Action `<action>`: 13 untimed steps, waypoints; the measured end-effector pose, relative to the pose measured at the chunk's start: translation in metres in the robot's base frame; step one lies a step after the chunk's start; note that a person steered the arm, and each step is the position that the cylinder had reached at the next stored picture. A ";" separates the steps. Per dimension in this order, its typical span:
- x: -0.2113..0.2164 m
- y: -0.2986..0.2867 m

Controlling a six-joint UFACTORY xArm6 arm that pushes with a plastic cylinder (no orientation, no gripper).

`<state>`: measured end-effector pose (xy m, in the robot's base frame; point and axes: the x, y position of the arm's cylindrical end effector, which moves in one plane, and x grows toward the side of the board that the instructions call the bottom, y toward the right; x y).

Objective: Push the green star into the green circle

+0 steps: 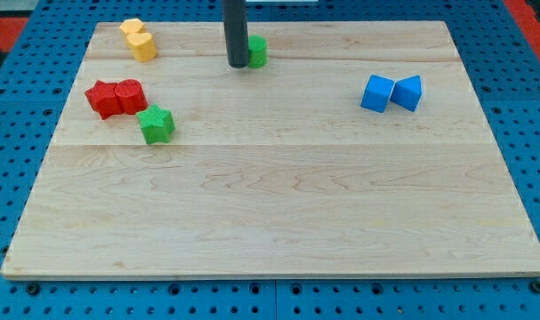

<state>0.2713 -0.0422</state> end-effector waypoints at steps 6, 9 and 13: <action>0.212 -0.064; 0.181 -0.135; 0.144 -0.195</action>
<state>0.4154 -0.2367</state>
